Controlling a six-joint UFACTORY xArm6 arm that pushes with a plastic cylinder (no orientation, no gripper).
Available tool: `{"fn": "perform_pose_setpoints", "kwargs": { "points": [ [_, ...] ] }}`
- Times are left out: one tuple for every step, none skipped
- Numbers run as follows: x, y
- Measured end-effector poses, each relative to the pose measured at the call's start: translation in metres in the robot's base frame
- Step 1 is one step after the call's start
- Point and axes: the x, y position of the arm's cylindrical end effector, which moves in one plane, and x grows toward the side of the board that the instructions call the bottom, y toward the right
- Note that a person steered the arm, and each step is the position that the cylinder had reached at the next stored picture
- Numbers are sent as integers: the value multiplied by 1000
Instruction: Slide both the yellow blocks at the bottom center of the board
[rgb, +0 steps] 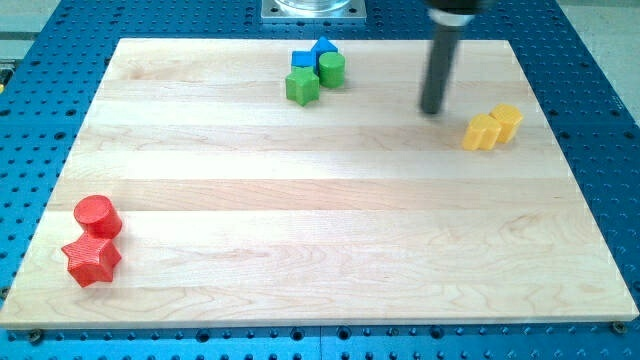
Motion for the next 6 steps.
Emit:
{"fn": "perform_pose_setpoints", "kwargs": {
  "points": [
    [0, 102],
    [4, 150],
    [31, 129],
    [34, 85],
    [28, 67],
    [35, 48]
  ]
}}
